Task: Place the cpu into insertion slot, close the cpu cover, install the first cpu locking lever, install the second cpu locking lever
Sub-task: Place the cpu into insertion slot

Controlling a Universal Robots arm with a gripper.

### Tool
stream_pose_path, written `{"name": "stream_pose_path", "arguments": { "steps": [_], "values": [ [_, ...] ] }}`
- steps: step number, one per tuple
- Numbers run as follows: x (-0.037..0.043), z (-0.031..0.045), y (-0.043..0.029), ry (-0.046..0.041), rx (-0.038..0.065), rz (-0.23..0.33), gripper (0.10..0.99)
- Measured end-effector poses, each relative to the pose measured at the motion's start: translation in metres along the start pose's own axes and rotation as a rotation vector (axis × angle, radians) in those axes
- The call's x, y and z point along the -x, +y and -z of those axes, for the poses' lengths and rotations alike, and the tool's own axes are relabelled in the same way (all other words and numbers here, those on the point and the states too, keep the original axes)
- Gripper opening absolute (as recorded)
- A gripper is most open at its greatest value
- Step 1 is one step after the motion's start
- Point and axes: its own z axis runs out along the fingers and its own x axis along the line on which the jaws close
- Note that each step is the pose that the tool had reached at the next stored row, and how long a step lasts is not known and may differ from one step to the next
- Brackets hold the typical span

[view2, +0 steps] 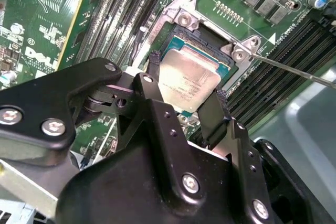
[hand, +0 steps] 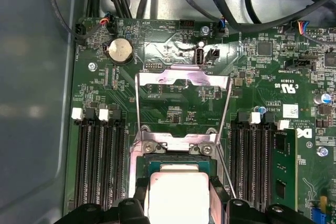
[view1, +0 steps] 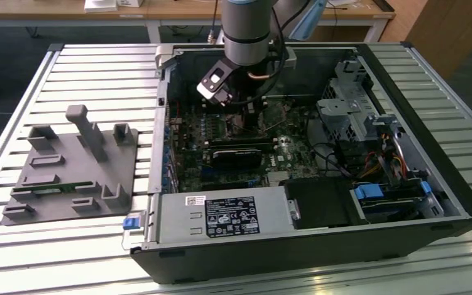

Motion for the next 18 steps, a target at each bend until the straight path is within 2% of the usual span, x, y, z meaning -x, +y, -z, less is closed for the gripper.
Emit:
{"name": "stream_pose_path", "arguments": {
  "steps": [18],
  "values": [
    [-0.0021, -0.0086, -0.0006, -0.0005, -0.001, -0.003, 0.541]
  ]
}}
